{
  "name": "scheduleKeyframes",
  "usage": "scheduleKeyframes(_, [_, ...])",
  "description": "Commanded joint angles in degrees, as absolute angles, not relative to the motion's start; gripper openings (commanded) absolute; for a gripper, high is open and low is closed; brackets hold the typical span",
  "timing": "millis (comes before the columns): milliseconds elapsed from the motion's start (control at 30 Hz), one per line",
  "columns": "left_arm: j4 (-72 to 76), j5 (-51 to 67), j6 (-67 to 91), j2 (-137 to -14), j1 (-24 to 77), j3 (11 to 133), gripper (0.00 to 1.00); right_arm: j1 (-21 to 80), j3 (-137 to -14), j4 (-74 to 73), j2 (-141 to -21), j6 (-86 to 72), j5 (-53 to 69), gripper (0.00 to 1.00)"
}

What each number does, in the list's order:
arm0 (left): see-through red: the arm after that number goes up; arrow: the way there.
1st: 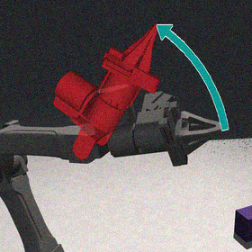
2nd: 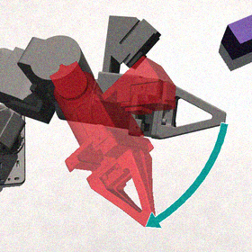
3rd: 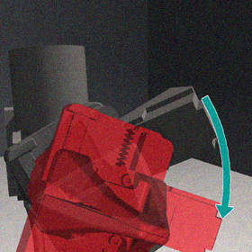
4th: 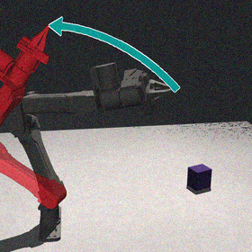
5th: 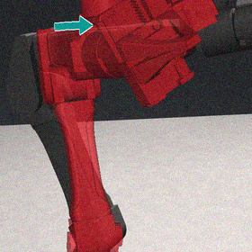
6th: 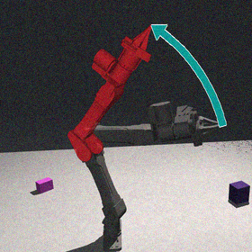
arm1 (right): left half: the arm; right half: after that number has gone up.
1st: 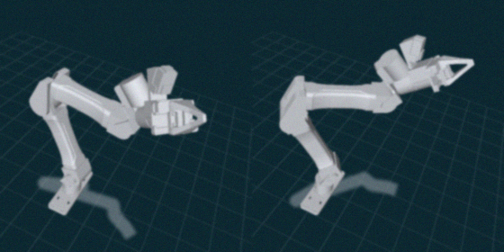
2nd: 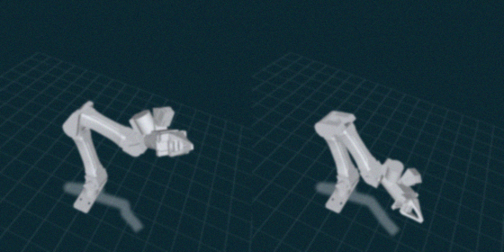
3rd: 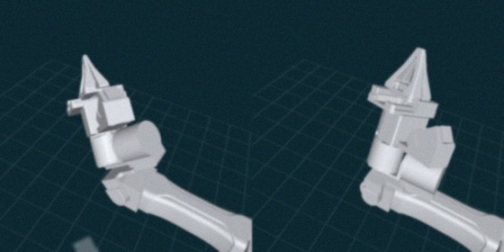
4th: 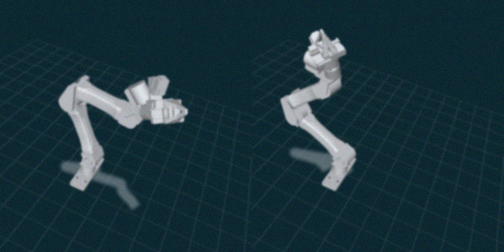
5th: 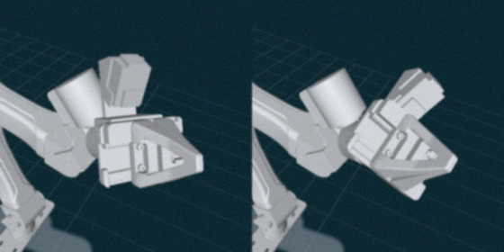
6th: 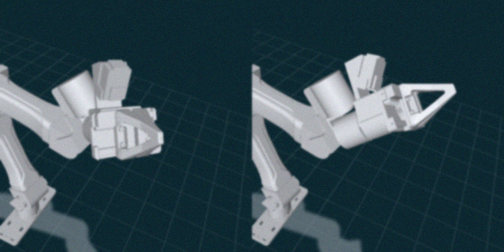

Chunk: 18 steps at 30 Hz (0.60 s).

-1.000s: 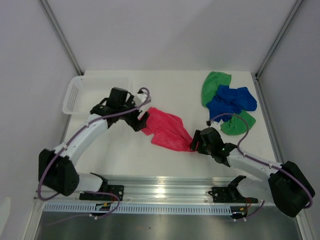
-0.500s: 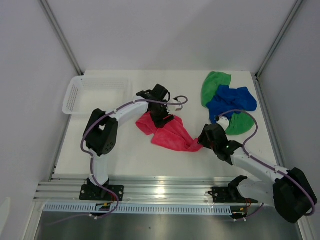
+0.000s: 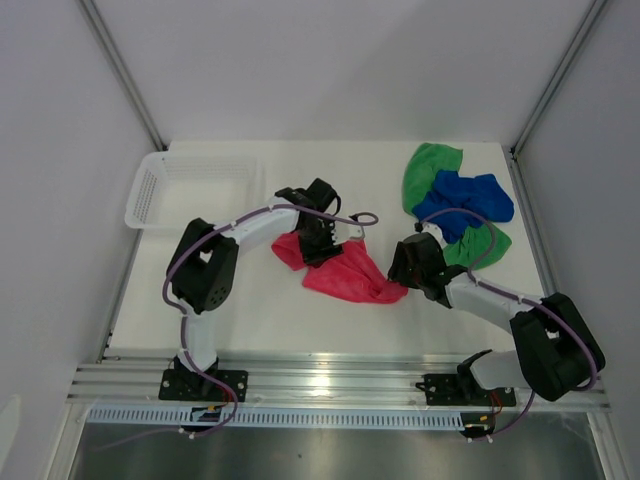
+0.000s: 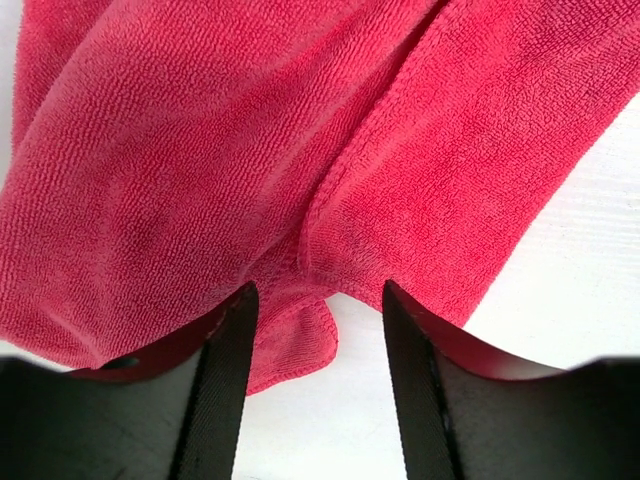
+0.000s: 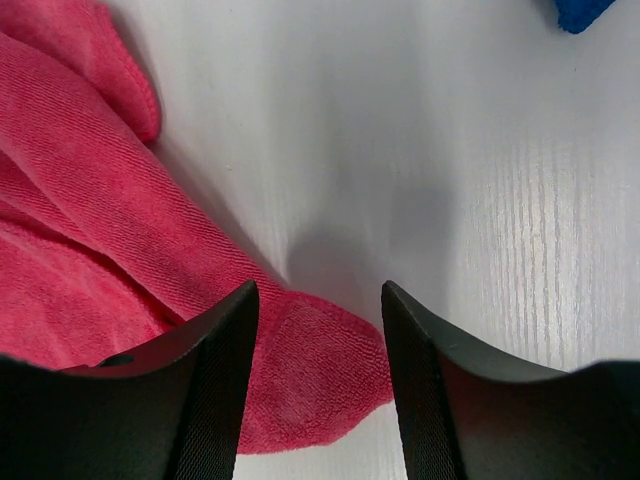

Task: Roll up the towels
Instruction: Flatten the towel

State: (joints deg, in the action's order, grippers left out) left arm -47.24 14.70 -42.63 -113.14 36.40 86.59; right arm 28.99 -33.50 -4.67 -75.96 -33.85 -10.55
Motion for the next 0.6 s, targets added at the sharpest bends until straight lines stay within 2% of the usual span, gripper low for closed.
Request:
scheduleKeyframes(0, [-46.50, 16.08, -43.59, -111.54, 37.44, 87.01, 0.55, 28.48, -35.16, -2.55, -77.87, -31.47, -10.19, 0.56])
scheduleKeyframes(200, [-45.35, 17.49, -46.31, -108.55, 37.97, 84.46, 0.54, 28.48, -35.51, -1.93, -80.59, -30.85, -9.05, 0.53])
scheduleKeyframes(300, [-46.75, 17.31, -47.02, -109.07, 38.14, 85.08, 0.51, 28.48, -35.68, -2.63, -81.30, -30.85, -9.32, 0.31])
scheduleKeyframes(333, [-47.02, 17.40, -47.20, -109.33, 38.14, 85.43, 0.49, 28.56, -35.60, -2.81, -81.12, -30.85, -9.23, 0.19])
scheduleKeyframes(400, [-47.20, 17.49, -47.37, -109.60, 38.14, 85.78, 0.47, 28.56, -35.51, -3.51, -80.60, -30.85, -9.05, 0.08])
scheduleKeyframes(433, [-47.02, 17.58, -47.37, -109.60, 38.14, 85.87, 0.44, 28.74, -35.42, -3.78, -79.73, -30.94, -9.23, 0.00])
scheduleKeyframes(567, [-47.28, 17.93, -47.20, -111.00, 38.23, 87.27, 0.39, 30.41, -34.89, -5.09, -76.30, -30.76, -10.02, 0.00])
